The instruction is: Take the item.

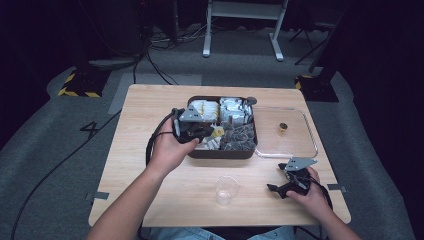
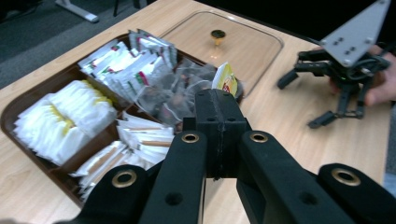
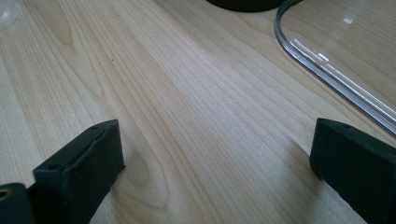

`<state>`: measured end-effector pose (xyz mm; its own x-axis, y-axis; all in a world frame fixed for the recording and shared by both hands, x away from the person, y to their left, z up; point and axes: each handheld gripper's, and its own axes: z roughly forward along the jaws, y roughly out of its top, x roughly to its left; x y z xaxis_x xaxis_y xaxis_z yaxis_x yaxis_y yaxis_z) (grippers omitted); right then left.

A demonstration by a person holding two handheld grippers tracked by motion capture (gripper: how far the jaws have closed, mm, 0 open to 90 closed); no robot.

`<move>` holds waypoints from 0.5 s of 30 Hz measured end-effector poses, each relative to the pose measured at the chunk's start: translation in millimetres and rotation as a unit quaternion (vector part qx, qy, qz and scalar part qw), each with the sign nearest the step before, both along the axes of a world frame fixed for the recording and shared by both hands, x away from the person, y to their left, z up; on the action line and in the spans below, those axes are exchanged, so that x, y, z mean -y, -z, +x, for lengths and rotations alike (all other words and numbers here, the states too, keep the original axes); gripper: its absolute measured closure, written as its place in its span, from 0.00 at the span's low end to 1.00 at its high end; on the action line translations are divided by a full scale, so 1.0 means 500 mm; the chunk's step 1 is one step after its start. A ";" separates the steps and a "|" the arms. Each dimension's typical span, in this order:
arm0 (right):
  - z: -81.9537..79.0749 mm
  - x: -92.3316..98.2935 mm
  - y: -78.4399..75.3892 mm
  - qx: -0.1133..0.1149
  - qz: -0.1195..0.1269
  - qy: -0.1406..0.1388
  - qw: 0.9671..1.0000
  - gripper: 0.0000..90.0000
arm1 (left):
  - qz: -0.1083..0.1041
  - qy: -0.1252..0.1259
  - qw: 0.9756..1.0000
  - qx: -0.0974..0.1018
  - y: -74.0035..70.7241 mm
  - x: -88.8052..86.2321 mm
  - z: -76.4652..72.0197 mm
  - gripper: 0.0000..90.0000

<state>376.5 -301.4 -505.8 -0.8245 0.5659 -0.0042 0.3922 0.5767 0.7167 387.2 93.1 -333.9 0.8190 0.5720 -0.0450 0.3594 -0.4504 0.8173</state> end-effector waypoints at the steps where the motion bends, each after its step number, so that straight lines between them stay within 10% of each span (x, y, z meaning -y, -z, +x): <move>1: 0.000 0.000 0.000 0.000 0.000 0.000 1.000 0.03 | 0.000 0.002 1.000 0.000 0.002 0.002 -0.008 1.00; 15: 0.000 0.000 0.000 0.000 0.000 0.000 1.000 0.03 | -0.010 0.024 1.000 0.015 0.034 0.019 -0.107 1.00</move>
<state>376.5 -301.4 -505.8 -0.8244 0.5660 -0.0044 0.3922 0.5768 0.7166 333.5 83.3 -350.8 0.8470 0.5307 -0.0311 0.3123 -0.4495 0.8369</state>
